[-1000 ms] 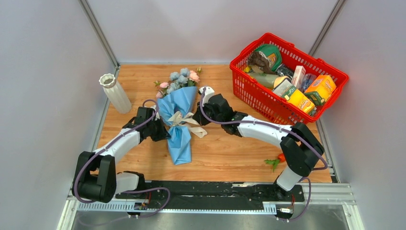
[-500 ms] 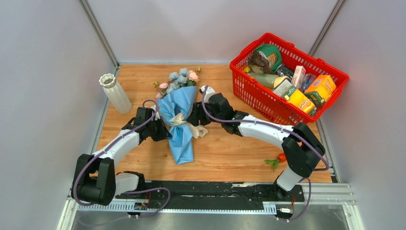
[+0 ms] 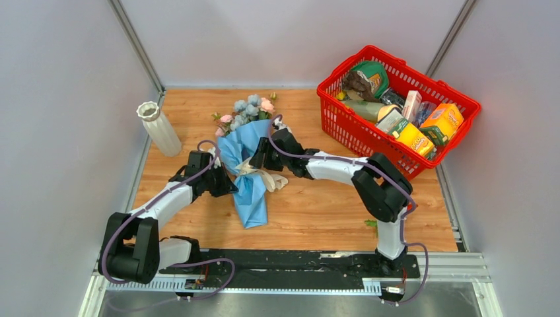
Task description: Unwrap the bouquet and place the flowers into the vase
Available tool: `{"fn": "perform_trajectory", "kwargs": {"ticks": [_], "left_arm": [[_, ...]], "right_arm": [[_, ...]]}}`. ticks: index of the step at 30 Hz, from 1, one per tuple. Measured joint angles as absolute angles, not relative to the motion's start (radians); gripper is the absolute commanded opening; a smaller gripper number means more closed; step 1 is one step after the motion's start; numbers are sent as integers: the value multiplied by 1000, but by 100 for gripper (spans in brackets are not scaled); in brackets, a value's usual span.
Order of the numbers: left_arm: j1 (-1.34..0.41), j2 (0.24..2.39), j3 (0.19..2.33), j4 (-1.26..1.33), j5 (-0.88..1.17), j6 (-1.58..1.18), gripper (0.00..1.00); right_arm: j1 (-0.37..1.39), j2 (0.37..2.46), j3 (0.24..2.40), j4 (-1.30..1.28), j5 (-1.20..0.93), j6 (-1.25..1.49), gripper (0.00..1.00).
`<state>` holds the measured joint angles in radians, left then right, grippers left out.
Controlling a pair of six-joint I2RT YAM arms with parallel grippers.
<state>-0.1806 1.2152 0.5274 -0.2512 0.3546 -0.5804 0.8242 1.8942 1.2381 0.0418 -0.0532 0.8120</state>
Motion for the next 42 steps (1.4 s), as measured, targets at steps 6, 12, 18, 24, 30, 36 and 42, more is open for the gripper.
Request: {"fn": "perform_trajectory", "kwargs": {"ticks": [6, 12, 18, 24, 30, 36, 42], "left_arm": [[-181, 1215, 523, -241, 363, -580, 0], [-181, 1215, 522, -239, 366, -579, 0], [-181, 1215, 522, -239, 365, -578, 0], [-181, 1215, 522, -240, 365, -578, 0], [-181, 1200, 522, -241, 364, -578, 0], [-181, 1193, 517, -241, 365, -578, 0], [-181, 1199, 517, -241, 365, -578, 0]], "right_arm": [[824, 2000, 1284, 43, -70, 853, 55], [825, 2032, 1302, 47, -101, 876, 56], [835, 2035, 1308, 59, -129, 878, 57], [838, 2006, 1309, 46, -111, 864, 55], [842, 2003, 1365, 41, -121, 865, 54], [850, 2043, 1419, 44, -127, 866, 49], [850, 2053, 1412, 10, -117, 861, 15]]}}
